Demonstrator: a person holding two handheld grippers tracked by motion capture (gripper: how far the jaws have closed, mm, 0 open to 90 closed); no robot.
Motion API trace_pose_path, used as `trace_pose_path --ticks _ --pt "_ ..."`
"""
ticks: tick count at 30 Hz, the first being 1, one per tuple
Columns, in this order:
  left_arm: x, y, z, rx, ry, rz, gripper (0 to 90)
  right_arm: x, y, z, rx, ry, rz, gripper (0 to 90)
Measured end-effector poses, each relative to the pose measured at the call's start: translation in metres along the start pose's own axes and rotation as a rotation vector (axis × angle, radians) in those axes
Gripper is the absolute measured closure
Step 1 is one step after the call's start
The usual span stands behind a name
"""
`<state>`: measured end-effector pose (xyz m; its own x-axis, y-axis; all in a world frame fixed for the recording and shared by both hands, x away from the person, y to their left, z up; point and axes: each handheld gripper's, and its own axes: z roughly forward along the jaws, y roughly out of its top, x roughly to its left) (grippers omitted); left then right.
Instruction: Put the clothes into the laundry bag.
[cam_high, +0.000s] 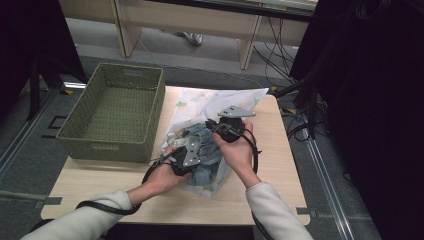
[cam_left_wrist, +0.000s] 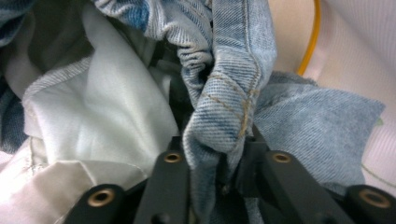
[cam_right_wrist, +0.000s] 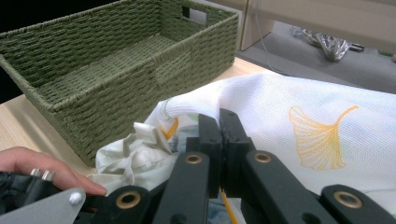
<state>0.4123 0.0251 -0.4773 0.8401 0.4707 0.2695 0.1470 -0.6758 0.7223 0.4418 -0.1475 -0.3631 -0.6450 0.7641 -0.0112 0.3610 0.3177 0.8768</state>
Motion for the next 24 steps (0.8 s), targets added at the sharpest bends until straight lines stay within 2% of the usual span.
trace_pose_path --ticks 7,13,19,24 --pt "0.004 0.004 -0.005 -0.028 0.013 -0.049 80.5 0.001 0.0 0.0 0.002 0.003 0.004 90.0" --pt "0.009 0.01 -0.011 -0.071 0.046 -0.082 80.8 0.001 0.0 0.0 0.001 0.001 0.003 90.0" --pt "0.015 0.018 -0.016 -0.109 0.077 -0.099 80.9 0.001 0.001 -0.001 -0.002 0.001 0.004 90.0" --pt "0.021 0.023 -0.019 -0.137 0.102 -0.132 81.0 0.001 0.001 -0.001 -0.004 0.004 0.006 90.0"
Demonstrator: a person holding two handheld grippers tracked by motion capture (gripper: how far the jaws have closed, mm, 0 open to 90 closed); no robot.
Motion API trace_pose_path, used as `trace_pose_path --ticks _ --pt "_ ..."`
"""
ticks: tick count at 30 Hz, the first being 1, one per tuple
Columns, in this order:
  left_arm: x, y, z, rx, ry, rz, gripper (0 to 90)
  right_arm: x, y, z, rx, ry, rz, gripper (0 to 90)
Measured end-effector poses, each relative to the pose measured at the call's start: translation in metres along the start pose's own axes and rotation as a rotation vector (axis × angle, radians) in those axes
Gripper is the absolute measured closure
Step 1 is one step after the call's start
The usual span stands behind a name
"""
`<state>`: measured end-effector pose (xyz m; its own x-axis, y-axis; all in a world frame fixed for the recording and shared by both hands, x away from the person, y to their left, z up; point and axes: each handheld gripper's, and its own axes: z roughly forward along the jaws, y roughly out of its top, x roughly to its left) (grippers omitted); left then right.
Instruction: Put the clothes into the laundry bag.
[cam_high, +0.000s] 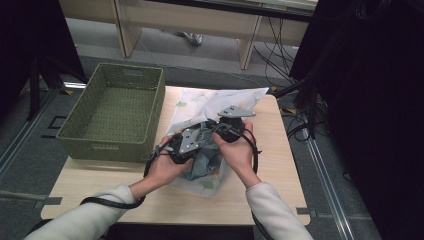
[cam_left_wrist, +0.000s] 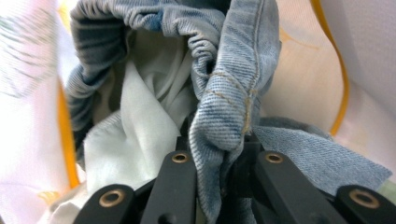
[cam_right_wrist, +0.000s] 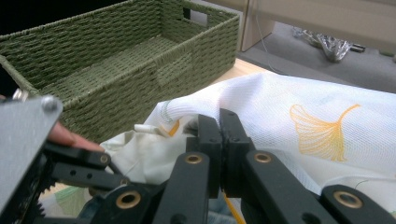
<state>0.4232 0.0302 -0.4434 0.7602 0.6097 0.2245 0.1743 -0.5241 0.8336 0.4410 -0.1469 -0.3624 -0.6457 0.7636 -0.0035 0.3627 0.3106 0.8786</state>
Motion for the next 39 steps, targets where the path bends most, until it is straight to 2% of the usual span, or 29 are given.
trace_pose_path --ticks 8,17,26,29,36,39 --pt "0.008 0.012 -0.002 -0.05 0.039 -0.037 81.1 0.001 0.0 0.0 -0.003 0.001 -0.005 90.0" --pt "0.015 0.021 -0.002 -0.082 0.078 -0.075 81.1 0.001 0.0 -0.001 -0.005 0.003 0.004 90.0" --pt "0.007 0.013 0.019 -0.069 0.091 -0.089 80.5 0.0 0.0 0.0 -0.005 -0.004 0.006 90.0" --pt "0.009 0.01 0.025 -0.065 0.097 -0.103 80.3 0.0 0.0 0.0 -0.006 -0.002 0.006 90.0" --pt "0.016 0.008 0.032 -0.069 0.137 -0.105 80.0 0.0 0.0 0.0 -0.006 -0.004 0.01 90.0" --pt "0.016 0.006 0.034 -0.069 0.141 -0.107 79.4 -0.001 0.0 -0.001 -0.004 -0.003 0.014 90.0"
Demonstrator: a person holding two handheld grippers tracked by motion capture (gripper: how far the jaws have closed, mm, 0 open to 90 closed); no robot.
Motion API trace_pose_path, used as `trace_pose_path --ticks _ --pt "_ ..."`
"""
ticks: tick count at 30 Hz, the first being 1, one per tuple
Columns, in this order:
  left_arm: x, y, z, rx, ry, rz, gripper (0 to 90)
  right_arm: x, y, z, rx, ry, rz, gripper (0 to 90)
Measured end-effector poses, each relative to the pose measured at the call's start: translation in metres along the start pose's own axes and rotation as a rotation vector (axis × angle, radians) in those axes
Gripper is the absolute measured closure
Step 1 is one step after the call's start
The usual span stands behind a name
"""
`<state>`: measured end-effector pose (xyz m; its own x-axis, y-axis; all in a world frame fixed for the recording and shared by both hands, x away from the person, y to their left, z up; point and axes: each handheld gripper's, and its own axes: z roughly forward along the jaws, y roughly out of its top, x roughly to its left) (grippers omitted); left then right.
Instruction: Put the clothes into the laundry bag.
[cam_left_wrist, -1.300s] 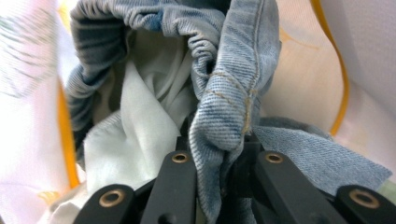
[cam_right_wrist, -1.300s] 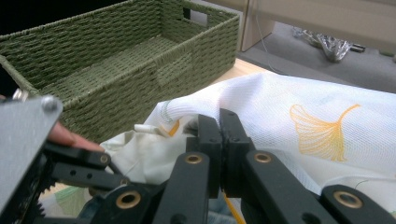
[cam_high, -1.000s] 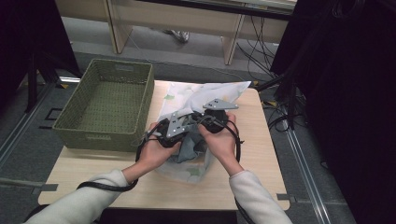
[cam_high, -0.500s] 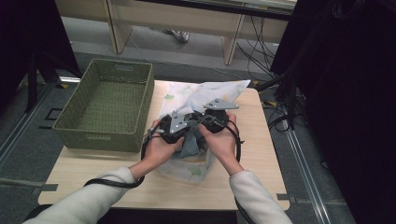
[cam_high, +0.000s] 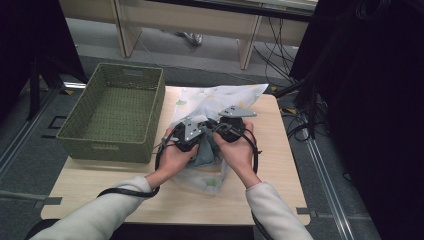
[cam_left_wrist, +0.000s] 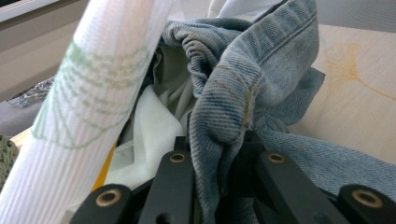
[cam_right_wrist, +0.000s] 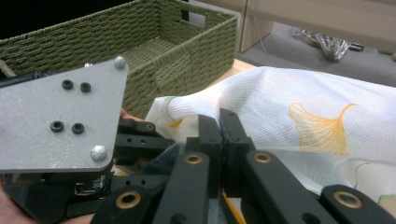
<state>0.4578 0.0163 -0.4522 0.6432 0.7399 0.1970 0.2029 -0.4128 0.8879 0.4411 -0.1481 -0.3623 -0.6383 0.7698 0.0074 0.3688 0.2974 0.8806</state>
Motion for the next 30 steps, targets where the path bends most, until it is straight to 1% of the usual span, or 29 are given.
trace_pose_path --ticks 2,3,4,6,7,8,9,10,12,13,14,15,16,18,19,20,22,23,24,26,27,28,29,30 --pt "-0.001 -0.002 0.001 0.005 -0.009 0.004 78.7 0.0 0.0 0.0 0.002 -0.003 0.008 90.0" --pt "-0.002 -0.004 0.002 0.01 -0.015 0.006 78.1 -0.001 -0.001 0.0 0.001 -0.005 0.005 90.0" --pt "-0.003 -0.004 0.003 0.02 -0.03 0.008 76.8 -0.001 -0.001 0.0 0.003 -0.005 0.009 90.0" --pt "-0.003 -0.006 0.003 0.04 -0.061 0.003 71.5 -0.003 -0.002 0.001 0.001 -0.007 0.007 90.0" --pt "-0.003 -0.006 0.003 0.041 -0.068 0.006 68.8 -0.003 -0.002 0.001 0.002 -0.007 0.009 90.0" --pt "-0.003 -0.006 0.002 0.039 -0.076 0.011 65.2 -0.003 -0.002 0.001 0.001 -0.008 0.009 90.0" --pt "-0.002 -0.005 0.001 0.043 -0.103 0.026 59.8 -0.003 -0.002 0.001 0.001 -0.008 0.009 90.0" --pt "-0.001 -0.004 0.0 0.049 -0.124 0.043 53.2 -0.003 -0.002 0.001 0.001 -0.007 0.009 90.0" --pt "0.0 -0.001 -0.005 0.049 -0.149 0.068 41.7 -0.003 -0.002 0.001 0.002 -0.007 0.009 90.0" --pt "0.001 0.001 -0.01 0.046 -0.153 0.088 37.2 -0.003 -0.002 0.001 0.002 -0.007 0.008 90.0" --pt "0.001 0.003 -0.015 0.037 -0.155 0.097 33.4 -0.004 -0.002 0.001 0.001 -0.007 0.009 90.0" --pt "0.002 0.005 -0.021 0.034 -0.157 0.104 31.2 -0.003 -0.002 0.0 0.004 -0.008 0.021 90.0" --pt "0.003 0.007 -0.027 0.028 -0.158 0.106 29.6 -0.004 -0.002 0.001 0.001 -0.008 0.015 90.0" --pt "0.005 0.009 -0.038 0.013 -0.161 0.125 27.5 -0.005 -0.002 0.0 0.003 -0.01 0.016 90.0" --pt "0.006 0.008 -0.045 0.014 -0.163 0.15 27.1 -0.005 -0.002 0.0 0.004 -0.01 0.016 90.0" --pt "0.007 0.008 -0.049 0.017 -0.166 0.158 27.0 -0.005 -0.002 0.0 0.004 -0.009 0.014 90.0" --pt "0.006 0.002 -0.056 0.033 -0.189 0.156 27.4 -0.005 -0.002 0.0 0.003 -0.01 0.011 90.0" --pt "0.005 -0.002 -0.058 0.041 -0.203 0.147 27.9 -0.005 -0.002 0.001 0.002 -0.011 0.011 90.0" --pt "0.003 -0.007 -0.06 0.055 -0.208 0.158 28.2 -0.004 -0.002 0.001 0.006 -0.011 0.017 90.0" --pt "-0.003 -0.017 -0.061 0.089 -0.228 0.174 28.4 -0.004 -0.002 0.001 0.005 -0.011 0.011 90.0" --pt "-0.008 -0.023 -0.059 0.112 -0.247 0.18 28.4 -0.004 -0.001 0.001 0.006 -0.011 0.011 90.0" --pt "-0.01 -0.026 -0.057 0.125 -0.256 0.185 28.3 -0.004 -0.001 0.001 0.005 -0.01 0.012 90.0" --pt "-0.013 -0.03 -0.054 0.137 -0.266 0.187 28.4 -0.004 -0.001 0.001 0.006 -0.01 0.012 90.0" --pt "-0.015 -0.032 -0.051 0.141 -0.273 0.179 28.2 -0.004 -0.001 0.001 0.006 -0.01 0.012 90.0"
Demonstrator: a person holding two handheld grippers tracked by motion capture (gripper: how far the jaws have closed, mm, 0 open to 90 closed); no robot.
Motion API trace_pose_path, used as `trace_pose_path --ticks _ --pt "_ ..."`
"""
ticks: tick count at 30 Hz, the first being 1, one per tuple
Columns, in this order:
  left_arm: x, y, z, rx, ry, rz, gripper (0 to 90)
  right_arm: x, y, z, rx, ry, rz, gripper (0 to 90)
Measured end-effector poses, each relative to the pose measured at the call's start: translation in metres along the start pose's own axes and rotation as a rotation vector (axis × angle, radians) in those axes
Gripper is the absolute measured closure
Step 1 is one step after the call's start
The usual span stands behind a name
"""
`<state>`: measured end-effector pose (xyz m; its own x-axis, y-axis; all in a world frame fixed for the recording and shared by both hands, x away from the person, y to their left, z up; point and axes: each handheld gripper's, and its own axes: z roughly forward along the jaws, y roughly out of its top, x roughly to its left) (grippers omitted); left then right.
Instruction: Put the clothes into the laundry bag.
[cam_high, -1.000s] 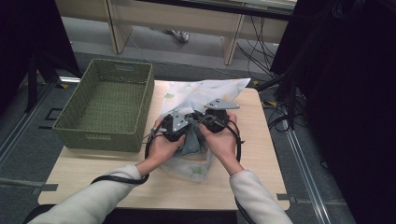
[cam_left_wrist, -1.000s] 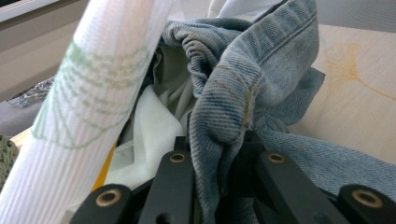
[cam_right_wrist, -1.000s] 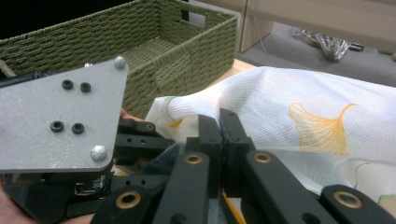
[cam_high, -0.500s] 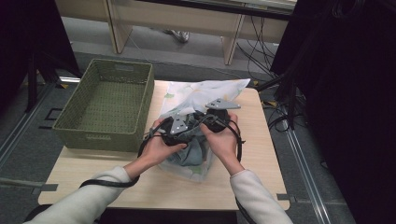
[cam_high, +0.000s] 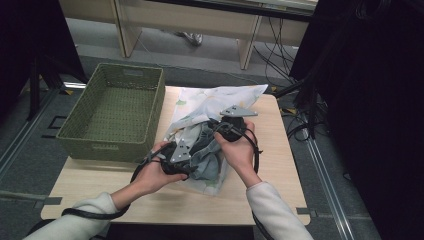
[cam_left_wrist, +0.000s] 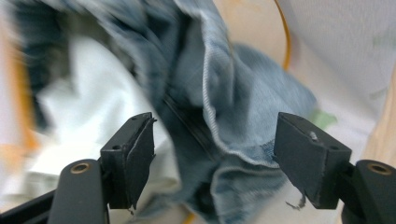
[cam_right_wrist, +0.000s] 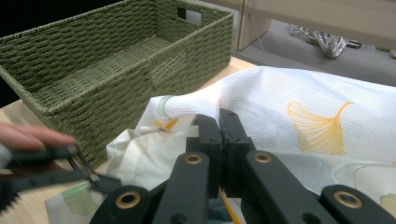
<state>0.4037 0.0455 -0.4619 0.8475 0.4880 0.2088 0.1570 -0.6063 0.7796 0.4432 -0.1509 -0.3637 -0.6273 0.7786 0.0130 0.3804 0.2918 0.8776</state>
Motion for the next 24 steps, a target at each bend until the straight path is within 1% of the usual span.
trace_pose_path --ticks 2,5,7,10,11,12,14,16,22,24 --pt "0.001 0.0 0.006 0.002 -0.018 -0.03 27.0 0.0 0.0 0.0 0.0 0.003 -0.003 90.0" --pt "0.006 -0.003 0.017 0.017 -0.006 -0.061 26.5 0.0 0.0 0.0 0.002 0.004 -0.002 90.0" --pt "0.007 -0.007 0.024 0.041 -0.017 -0.054 27.7 0.0 0.0 0.0 0.002 0.006 -0.007 90.0" --pt "0.004 -0.011 0.034 0.081 -0.036 -0.039 32.9 0.0 0.0 0.0 0.003 0.007 -0.006 90.0" --pt "0.003 -0.011 0.036 0.085 -0.043 -0.04 35.9 0.0 0.0 0.0 0.003 0.007 -0.007 90.0" --pt "0.003 -0.011 0.039 0.091 -0.049 -0.05 37.9 0.0 0.0 0.0 0.003 0.008 -0.007 90.0" --pt "0.003 -0.011 0.042 0.107 -0.052 -0.06 36.7 0.001 0.0 0.0 0.005 0.009 -0.009 90.0" --pt "0.004 -0.01 0.042 0.122 -0.064 -0.061 34.4 0.001 0.0 0.0 0.003 0.011 -0.009 90.0" --pt "0.006 -0.003 0.025 0.092 -0.059 -0.052 26.8 -0.001 0.0 -0.001 0.005 0.009 -0.004 90.0" --pt "0.004 -0.003 0.021 0.1 -0.067 -0.034 25.1 -0.001 0.0 -0.001 0.002 0.008 -0.004 90.0"
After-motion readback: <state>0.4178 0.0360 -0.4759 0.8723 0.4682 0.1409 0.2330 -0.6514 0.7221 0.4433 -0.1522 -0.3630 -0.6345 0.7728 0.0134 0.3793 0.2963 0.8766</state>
